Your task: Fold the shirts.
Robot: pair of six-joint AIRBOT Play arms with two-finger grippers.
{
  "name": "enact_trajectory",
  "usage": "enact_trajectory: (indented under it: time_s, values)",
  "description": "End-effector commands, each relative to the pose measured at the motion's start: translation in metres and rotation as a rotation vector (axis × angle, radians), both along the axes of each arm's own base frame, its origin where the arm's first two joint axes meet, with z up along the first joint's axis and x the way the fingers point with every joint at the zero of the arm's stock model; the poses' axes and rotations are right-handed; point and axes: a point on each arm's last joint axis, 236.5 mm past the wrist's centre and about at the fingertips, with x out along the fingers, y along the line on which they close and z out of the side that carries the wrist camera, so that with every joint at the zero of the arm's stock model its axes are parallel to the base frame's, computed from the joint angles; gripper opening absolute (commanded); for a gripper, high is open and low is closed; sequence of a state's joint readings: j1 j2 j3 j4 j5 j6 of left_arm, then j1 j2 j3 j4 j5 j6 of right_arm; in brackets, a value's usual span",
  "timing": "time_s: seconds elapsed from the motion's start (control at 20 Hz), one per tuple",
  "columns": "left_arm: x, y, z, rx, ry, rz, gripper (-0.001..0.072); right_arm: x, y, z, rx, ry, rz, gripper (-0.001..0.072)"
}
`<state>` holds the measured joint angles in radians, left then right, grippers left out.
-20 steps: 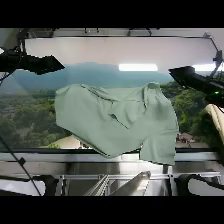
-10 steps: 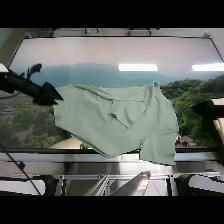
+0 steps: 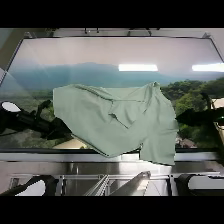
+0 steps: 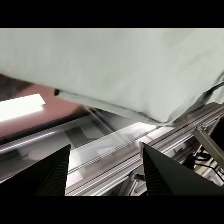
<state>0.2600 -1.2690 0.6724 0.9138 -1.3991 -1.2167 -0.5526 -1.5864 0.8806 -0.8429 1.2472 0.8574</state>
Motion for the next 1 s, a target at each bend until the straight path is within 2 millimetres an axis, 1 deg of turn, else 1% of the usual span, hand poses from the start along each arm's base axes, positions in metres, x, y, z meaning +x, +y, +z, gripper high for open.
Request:
enact_trajectory:
  time_s: [0.0,0.05,0.1,0.15,0.3,0.45,0.5,0.55,0.6,0.65,0.7,0.85,0.95]
  values:
    - [-0.023,-0.002,-0.025,0.020,0.054,0.025,0.0473,-0.003,0.022,-0.022,-0.040,0.039,0.082,0.0358]
    - [-0.025,-0.004,-0.030,0.016,0.076,0.023,0.0474,-0.001,0.025,-0.022,-0.045,0.035,0.092,0.0356]
    - [-0.026,-0.006,-0.035,0.016,0.092,0.013,0.0473,-0.001,0.028,-0.022,-0.045,0.033,0.099,0.0279]
    - [-0.025,-0.010,-0.040,0.019,0.105,-0.007,0.0473,0.000,0.029,-0.022,-0.042,0.031,0.098,0.0144]
    - [-0.016,-0.029,-0.055,0.041,0.105,-0.109,0.0473,0.004,0.032,-0.018,-0.021,0.022,0.077,0.0147]
    - [0.005,-0.050,-0.069,0.073,0.063,-0.200,0.0472,0.005,0.035,-0.015,-0.003,0.022,0.073,0.0144]
    - [0.013,-0.056,-0.071,0.078,0.047,-0.224,0.0392,0.004,0.036,-0.015,0.002,0.025,0.076,0.0123]
    - [0.018,-0.060,-0.071,0.078,0.038,-0.239,0.0351,0.002,0.037,-0.014,0.008,0.028,0.080,0.0084]
    - [0.020,-0.063,-0.071,0.076,0.038,-0.255,0.0330,0.001,0.038,-0.013,0.015,0.032,0.084,0.0082]
    - [0.019,-0.065,-0.070,0.067,0.050,-0.270,0.0213,0.000,0.039,-0.011,0.021,0.034,0.088,0.0020]
    - [0.014,-0.065,-0.066,0.055,0.071,-0.291,0.0140,0.000,0.039,-0.010,0.018,0.029,0.088,0.0019]
    - [-0.005,-0.055,-0.056,0.060,0.108,-0.340,0.0142,0.007,0.031,-0.003,0.007,0.006,0.069,0.0019]
    - [-0.011,-0.050,-0.049,0.058,0.069,-0.334,0.0143,0.011,0.026,0.002,0.009,-0.004,0.038,0.0019]
